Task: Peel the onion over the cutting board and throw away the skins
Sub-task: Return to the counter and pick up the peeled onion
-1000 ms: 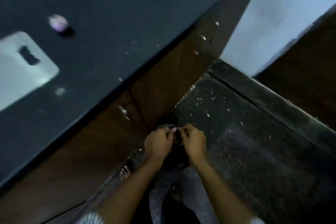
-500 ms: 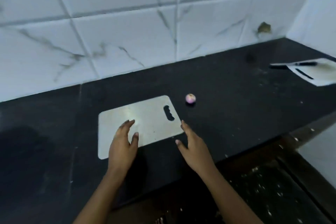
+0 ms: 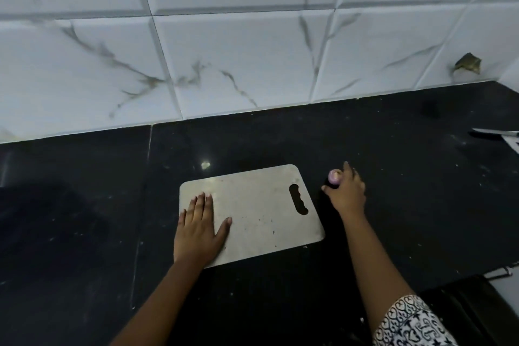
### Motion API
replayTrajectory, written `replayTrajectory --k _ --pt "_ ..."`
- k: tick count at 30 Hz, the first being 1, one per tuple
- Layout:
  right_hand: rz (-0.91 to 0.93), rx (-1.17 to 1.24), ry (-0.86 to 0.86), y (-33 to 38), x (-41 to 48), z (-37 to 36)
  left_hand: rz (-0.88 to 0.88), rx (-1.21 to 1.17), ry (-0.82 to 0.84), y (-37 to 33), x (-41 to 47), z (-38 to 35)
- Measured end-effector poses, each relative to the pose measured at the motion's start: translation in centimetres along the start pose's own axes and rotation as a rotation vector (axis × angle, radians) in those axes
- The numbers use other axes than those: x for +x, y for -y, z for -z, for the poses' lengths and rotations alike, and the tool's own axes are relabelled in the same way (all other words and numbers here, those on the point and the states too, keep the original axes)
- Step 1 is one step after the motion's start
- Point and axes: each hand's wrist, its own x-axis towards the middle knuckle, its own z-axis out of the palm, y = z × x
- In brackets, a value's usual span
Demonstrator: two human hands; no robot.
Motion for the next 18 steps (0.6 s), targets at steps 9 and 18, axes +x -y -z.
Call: replayTrajectory --k 9,18 --pt "0.236 0.226 0.089 3.4 -1.5 -1.1 0.0 -0.002 -0.012 -0.2 1.2 -0.2" --pt "0.566 0.202 0.295 8.3 -7.8 -8.9 0.005 0.0 -0.028 -0.4 2.3 -0.3"
